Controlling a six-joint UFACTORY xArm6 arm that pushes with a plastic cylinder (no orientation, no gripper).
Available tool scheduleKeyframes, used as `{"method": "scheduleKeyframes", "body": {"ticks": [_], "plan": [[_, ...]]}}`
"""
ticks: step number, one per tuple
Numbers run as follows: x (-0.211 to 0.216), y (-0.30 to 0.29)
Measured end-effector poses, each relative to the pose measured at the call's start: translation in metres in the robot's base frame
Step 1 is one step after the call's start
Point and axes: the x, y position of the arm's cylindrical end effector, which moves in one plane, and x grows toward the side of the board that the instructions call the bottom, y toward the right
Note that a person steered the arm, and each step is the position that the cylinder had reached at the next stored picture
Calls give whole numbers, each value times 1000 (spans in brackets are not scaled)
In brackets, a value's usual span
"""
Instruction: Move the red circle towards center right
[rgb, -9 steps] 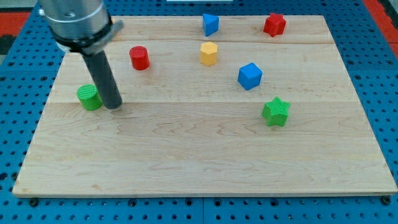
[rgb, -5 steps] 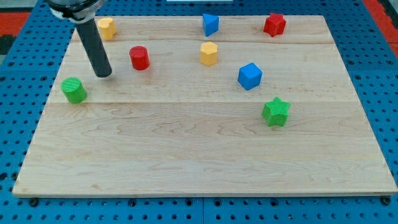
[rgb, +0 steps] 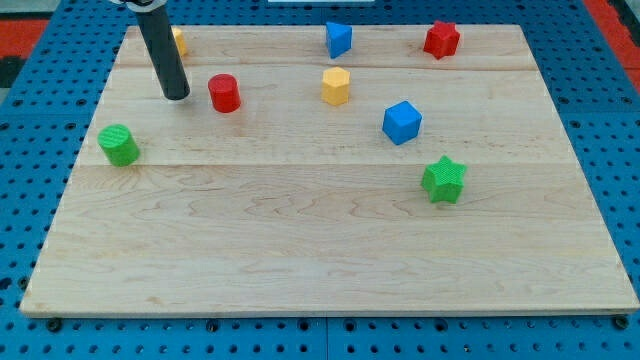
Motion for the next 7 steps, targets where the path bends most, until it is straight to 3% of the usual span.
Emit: {"method": "scheduleKeyframes", "body": {"ticks": [5, 6, 7], "plan": [[2, 214], [-9, 183], [-12, 204]]}}
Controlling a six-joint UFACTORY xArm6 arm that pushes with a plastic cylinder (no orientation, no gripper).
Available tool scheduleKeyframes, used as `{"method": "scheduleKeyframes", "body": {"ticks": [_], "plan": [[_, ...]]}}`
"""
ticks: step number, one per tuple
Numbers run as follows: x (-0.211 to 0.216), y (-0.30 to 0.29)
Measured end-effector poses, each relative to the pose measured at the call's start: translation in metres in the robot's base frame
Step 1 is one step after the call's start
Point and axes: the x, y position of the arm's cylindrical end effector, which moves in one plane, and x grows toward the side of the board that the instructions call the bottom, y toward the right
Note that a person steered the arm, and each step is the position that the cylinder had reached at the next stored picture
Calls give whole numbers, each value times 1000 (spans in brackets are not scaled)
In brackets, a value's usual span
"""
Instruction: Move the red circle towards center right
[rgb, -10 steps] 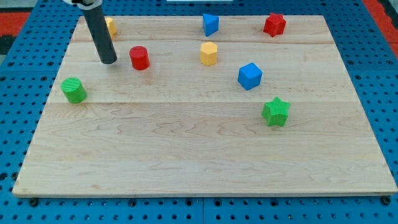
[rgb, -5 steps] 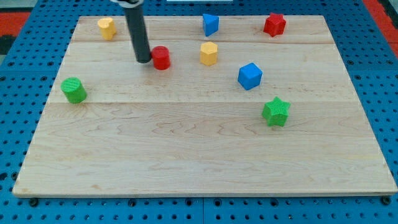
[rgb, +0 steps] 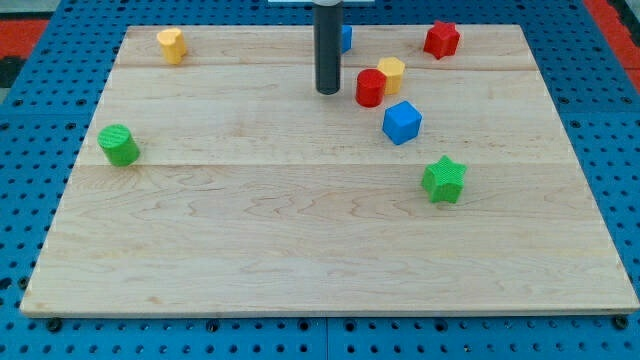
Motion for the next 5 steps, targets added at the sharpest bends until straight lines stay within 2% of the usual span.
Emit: {"method": "scheduleKeyframes", "body": {"ticks": [2, 3, 4, 5], "plan": [[30, 145], [33, 171], [27, 147], [9, 151]]}}
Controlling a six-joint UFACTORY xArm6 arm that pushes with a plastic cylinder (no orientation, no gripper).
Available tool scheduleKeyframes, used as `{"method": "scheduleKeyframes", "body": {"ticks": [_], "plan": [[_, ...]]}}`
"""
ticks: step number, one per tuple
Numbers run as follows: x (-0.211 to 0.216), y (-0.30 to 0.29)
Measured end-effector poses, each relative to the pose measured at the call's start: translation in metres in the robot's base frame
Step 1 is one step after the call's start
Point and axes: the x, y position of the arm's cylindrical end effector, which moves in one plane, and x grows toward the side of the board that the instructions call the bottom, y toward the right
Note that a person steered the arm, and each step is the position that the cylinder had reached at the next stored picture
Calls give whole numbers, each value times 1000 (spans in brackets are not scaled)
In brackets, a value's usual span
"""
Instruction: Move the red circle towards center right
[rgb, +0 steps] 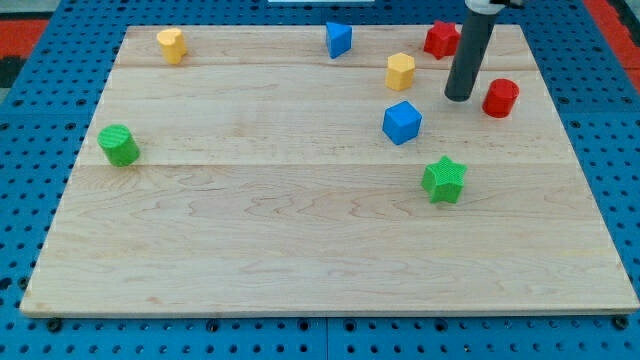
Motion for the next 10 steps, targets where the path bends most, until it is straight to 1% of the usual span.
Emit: {"method": "scheduleKeyframes", "body": {"ticks": [1, 2, 3, 4, 5, 6, 7, 10], "plan": [[-7, 34], [-3, 75], [-6, 88], [0, 127], [19, 129], [23, 84], [22, 51], [15, 48]]}}
